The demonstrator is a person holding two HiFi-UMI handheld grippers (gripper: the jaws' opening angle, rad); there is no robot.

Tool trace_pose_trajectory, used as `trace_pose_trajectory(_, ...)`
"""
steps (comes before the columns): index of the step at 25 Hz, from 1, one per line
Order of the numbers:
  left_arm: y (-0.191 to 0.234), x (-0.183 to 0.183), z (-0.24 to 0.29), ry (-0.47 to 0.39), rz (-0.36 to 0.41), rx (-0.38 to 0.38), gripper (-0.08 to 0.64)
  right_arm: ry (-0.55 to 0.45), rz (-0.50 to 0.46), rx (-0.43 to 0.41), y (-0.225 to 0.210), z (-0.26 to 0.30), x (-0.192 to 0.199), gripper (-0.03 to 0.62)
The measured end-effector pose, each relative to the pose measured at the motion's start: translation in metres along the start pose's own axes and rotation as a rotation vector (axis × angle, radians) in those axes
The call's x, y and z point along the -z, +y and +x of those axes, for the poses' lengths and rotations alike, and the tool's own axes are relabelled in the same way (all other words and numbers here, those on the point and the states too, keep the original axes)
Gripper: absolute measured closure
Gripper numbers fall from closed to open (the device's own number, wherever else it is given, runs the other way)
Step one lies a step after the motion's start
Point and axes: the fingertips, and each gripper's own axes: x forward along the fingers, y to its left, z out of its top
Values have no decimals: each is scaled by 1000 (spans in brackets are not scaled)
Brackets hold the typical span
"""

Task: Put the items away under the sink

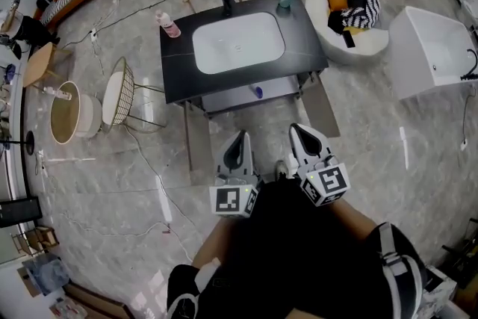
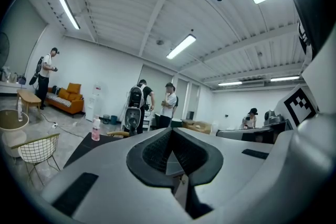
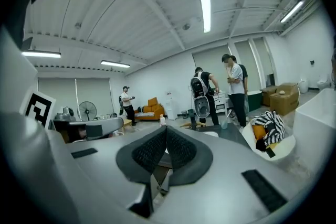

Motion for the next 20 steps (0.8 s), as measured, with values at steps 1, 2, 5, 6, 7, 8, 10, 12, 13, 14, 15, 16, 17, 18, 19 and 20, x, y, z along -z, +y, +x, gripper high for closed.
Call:
trace_pose_trajectory(1, -1, 0, 0, -1, 1, 6, 545, 1, 1, 4, -1, 1, 1, 581)
trace_pose_trajectory(2, -2, 1, 0, 0, 0, 10, 545, 2, 2, 9, -1, 1, 2, 581)
trace_pose_trajectory(5, -3, 2, -1, 2, -2, 17, 545, 2, 0, 14, -1, 0, 4, 581)
trace_pose_trajectory(6, -3, 2, -1, 3, -1, 19, 545, 3, -2, 15, 0, 0, 5, 581)
trace_pose_trajectory(7, -3, 3, -1, 3, 0, 20, 545, 5, -3, 16, 0, 0, 6, 581)
trace_pose_trajectory(8, -2, 3, -1, 2, 1, 22, 545, 7, -1, 17, 0, 0, 7, 581)
trace_pose_trajectory(10, -2, 3, -1, 3, 2, 24, 545, 11, 3, 19, 2, 0, 8, 581)
trace_pose_trajectory(12, -1, 2, -1, 3, 2, 23, 545, 13, 2, 19, 2, 1, 9, 581)
trace_pose_trajectory(13, -1, 3, -1, 3, 3, 23, 545, 14, -1, 20, 2, 1, 9, 581)
trace_pose_trajectory(14, -1, 3, 0, 3, 4, 24, 545, 17, -3, 20, 2, 2, 10, 581)
trace_pose_trajectory(15, -1, 3, 0, 2, 5, 25, 545, 19, -4, 22, 2, 2, 11, 581)
trace_pose_trajectory(16, -1, 3, 1, 2, 7, 26, 545, 21, -5, 23, 1, 3, 12, 581)
trace_pose_trajectory(17, 0, 2, 1, 1, 10, 26, 545, 22, -5, 25, 1, 3, 12, 581)
trace_pose_trajectory(18, 0, 2, 0, 0, 11, 24, 545, 24, -6, 27, 1, 4, 12, 581)
trace_pose_trajectory(19, 1, 1, 0, 0, 11, 21, 545, 24, -6, 27, 1, 4, 12, 581)
trace_pose_trajectory(20, 3, 1, 0, -1, 11, 18, 545, 24, -6, 28, 1, 5, 12, 581)
